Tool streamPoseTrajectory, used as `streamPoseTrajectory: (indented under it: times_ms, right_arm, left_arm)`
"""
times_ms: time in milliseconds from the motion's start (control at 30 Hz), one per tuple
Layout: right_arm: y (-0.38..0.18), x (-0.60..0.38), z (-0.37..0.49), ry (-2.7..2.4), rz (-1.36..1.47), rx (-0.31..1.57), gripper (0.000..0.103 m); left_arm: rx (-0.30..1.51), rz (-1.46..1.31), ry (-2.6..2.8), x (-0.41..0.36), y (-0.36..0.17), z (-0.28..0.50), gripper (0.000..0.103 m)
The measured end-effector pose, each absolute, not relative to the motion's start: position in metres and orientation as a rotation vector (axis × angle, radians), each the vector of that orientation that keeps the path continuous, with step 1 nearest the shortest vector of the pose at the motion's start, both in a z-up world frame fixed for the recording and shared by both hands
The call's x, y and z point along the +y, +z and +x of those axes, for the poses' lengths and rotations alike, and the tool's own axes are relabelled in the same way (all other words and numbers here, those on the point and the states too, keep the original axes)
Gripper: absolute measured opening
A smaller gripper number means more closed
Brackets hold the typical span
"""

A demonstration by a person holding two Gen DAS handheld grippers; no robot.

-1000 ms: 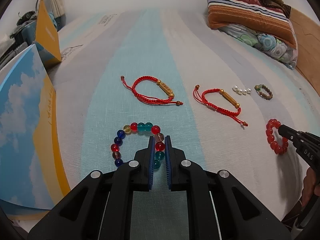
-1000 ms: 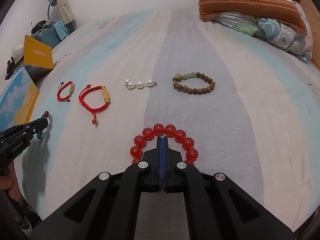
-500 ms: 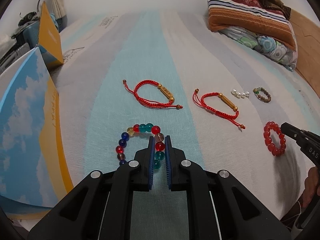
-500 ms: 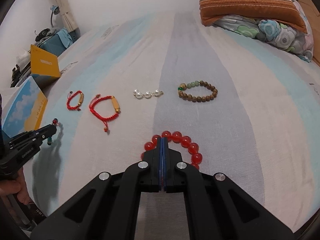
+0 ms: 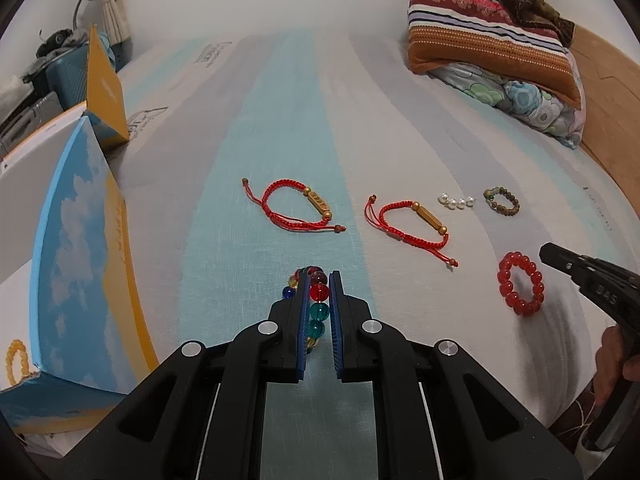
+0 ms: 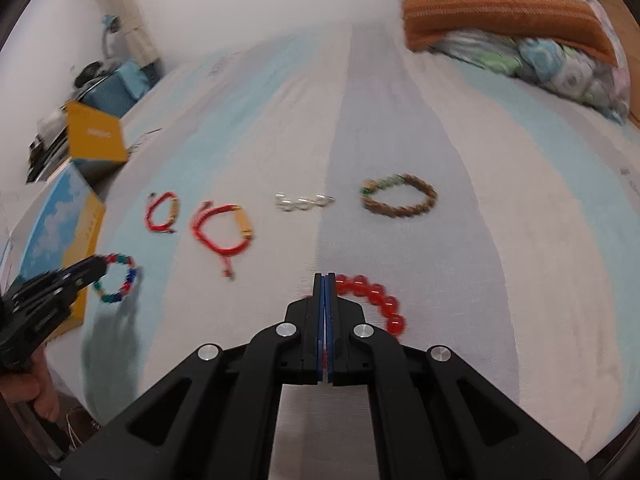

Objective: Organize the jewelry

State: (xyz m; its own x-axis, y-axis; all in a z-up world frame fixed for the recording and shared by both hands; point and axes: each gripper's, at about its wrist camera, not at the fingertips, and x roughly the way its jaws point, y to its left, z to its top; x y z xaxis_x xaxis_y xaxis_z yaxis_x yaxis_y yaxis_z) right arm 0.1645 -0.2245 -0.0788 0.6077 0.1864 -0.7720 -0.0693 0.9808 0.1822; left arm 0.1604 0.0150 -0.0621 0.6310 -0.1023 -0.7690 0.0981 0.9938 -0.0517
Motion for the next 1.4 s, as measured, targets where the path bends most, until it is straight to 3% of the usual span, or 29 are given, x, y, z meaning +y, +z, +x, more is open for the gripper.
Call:
streamPoseTrajectory:
  times_ms: [133,200,267,367,633,900,933,967,1000,1400]
  right_arm:
    - [-0.096,-0.234,0.172,0.106,0.138,0.949,0.003]
    - [-0.104,-0.235,0.174,0.099,0.133,0.964,0.008]
    - [-0.108,-0.235,0.175,0.114,0.143,0.970,0.025]
    - [-0.111,-0.233,0.175,0.129,0.140,0.963,0.033]
    - [-0.101,-0.238,0.167,0.067,0.103,0.910,0.039]
    - [-0.124,-0.236,0.176,0.020,0.034,0.984,0.039]
    - [-0.124,-0.234,0.175,0.018,0.027,0.984,0.035]
    - [-0.125,-0.232,0.175,0.020,0.015,0.980,0.020]
    - [-0.125,-0.231,0.175,0.022,0.010,0.981,0.014]
    - [-0.106,-0.235,0.167,0.089,0.100,0.926,0.013]
  left_arm:
    - [0.881,-0.009,-0.121,0.013,-0.070,0.161,0.009]
    - [0.880,-0.006,-0.123,0.013,-0.074,0.161,0.009]
    - [0.876,-0.006,-0.127,0.012,-0.075,0.162,0.009]
    - [0.870,-0.007,-0.133,0.012,-0.076,0.162,0.009]
    - [0.868,-0.009,-0.141,0.013,-0.078,0.162,0.009]
    - [0.865,-0.009,-0.144,0.012,-0.077,0.160,0.009]
    - [0.866,-0.008,-0.145,0.012,-0.077,0.160,0.009]
    - [0.866,-0.008,-0.145,0.012,-0.077,0.160,0.009]
    - [0.866,-0.008,-0.145,0.012,-0.077,0.160,0.009]
    - [0.856,-0.013,-0.141,0.014,-0.073,0.157,0.009]
